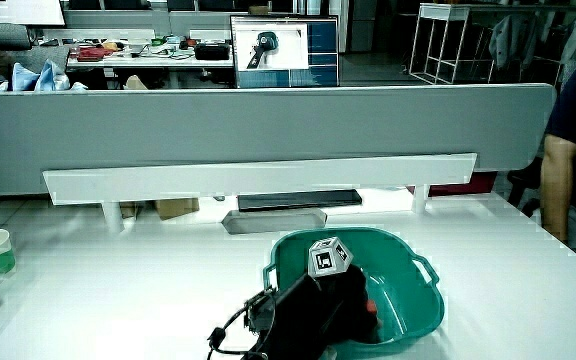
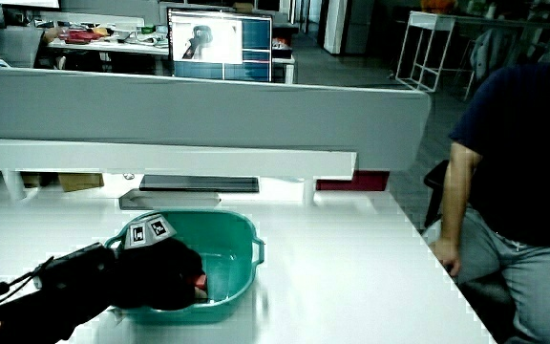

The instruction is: Place red block

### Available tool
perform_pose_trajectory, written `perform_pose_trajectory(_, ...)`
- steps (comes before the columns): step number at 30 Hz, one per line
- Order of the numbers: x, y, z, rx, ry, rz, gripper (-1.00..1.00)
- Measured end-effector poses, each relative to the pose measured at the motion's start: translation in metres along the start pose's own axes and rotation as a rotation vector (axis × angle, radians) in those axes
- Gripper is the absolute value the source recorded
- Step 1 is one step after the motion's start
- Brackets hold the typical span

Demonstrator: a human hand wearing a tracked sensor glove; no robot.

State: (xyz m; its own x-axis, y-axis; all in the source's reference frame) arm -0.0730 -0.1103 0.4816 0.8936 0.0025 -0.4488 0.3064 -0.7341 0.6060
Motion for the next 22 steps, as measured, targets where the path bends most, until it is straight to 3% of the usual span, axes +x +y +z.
perform_pose_trajectory(3,-0.001,-0.002,0.000,-0.009,-0.014,0.009,-0.75)
perform_pose_trajectory(8,0.001,-0.008,0.007,0.026,-0.043,-0.020,-1.00)
perform_pose_trajectory(12,0.005,-0.023,0.020,0.072,-0.073,-0.072,-1.00)
perform_pose_trajectory(15,0.005,-0.030,0.029,0.108,-0.102,-0.147,-1.00)
perform_pose_trajectory(17,0.002,-0.037,0.034,0.122,-0.163,-0.186,-1.00)
perform_pose_trajectory(20,-0.004,-0.048,0.047,0.212,-0.124,-0.304,-1.00)
perform_pose_trajectory(21,0.001,-0.060,0.055,0.181,-0.177,-0.236,-1.00)
perform_pose_trajectory(22,-0.005,-0.060,0.057,0.214,-0.149,-0.305,-1.00)
